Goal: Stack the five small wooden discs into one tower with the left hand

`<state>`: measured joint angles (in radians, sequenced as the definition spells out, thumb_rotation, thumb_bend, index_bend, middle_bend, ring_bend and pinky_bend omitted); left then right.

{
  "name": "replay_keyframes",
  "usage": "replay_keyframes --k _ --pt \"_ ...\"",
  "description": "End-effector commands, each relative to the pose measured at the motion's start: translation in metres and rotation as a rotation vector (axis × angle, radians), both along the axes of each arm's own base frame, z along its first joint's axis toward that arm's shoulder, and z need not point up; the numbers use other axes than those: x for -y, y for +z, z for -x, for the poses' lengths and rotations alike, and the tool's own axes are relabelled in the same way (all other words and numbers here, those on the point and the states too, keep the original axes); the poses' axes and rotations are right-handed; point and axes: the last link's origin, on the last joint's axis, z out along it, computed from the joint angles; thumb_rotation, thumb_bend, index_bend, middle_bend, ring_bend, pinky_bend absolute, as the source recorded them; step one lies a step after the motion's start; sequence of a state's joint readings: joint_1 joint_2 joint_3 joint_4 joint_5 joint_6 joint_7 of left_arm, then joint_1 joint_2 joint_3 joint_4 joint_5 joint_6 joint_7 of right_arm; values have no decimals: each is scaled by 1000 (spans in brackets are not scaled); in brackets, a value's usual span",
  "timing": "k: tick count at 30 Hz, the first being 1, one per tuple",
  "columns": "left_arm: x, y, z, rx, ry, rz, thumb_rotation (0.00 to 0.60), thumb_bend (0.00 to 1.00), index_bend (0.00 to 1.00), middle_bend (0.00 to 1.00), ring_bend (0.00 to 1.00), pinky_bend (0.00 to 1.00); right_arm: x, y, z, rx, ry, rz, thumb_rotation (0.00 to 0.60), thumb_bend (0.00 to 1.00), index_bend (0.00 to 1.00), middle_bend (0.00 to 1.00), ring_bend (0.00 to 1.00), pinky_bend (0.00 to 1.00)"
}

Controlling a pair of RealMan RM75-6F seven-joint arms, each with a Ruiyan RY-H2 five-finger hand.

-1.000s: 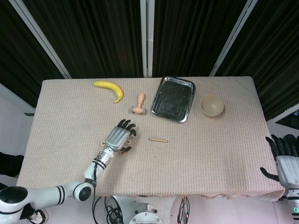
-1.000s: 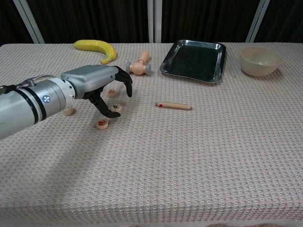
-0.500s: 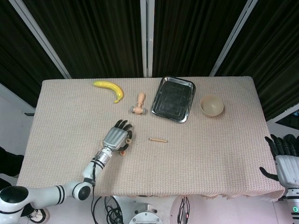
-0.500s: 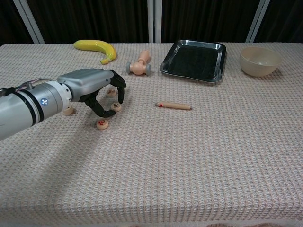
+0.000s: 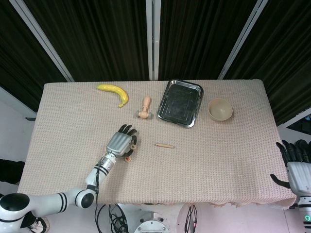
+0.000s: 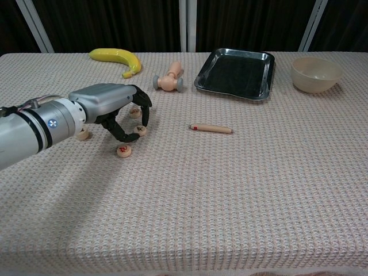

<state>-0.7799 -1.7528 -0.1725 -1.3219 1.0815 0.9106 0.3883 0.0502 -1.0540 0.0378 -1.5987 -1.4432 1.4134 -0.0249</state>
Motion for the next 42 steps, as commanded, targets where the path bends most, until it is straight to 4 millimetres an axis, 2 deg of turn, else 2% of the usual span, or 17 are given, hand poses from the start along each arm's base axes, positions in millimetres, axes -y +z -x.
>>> replay_keyframes --k 1,6,10,16,21,28,42 --pt "0 2 -2 14 -7 -7 600 337 515 163 0 0 0 0 0 1 -2 1 600 116 0 0 0 0" --pt "1 10 -8 40 -27 -19 600 337 520 167 0 0 0 0 1 2 -3 1 600 114 0 0 0 0" --pt "3 27 -8 34 -47 -47 600 337 521 168 0 0 1 0 -1 3 3 0 600 116 0 0 0 0" --pt "10 60 11 -14 10 -60 600 337 519 170 0 0 2 -1 -3 2 11 -3 600 116 0 0 0 0" --pt "20 77 30 -46 47 -93 600 337 519 170 0 0 2 -3 -8 5 27 -7 600 116 0 0 0 0" --pt "30 79 59 -52 84 -98 600 337 519 170 0 0 1 -6 -12 -1 35 -11 600 116 0 0 0 0" --pt "33 75 67 -46 79 -98 600 337 520 170 0 0 2 -9 -14 -8 36 -22 600 116 0 0 0 0"
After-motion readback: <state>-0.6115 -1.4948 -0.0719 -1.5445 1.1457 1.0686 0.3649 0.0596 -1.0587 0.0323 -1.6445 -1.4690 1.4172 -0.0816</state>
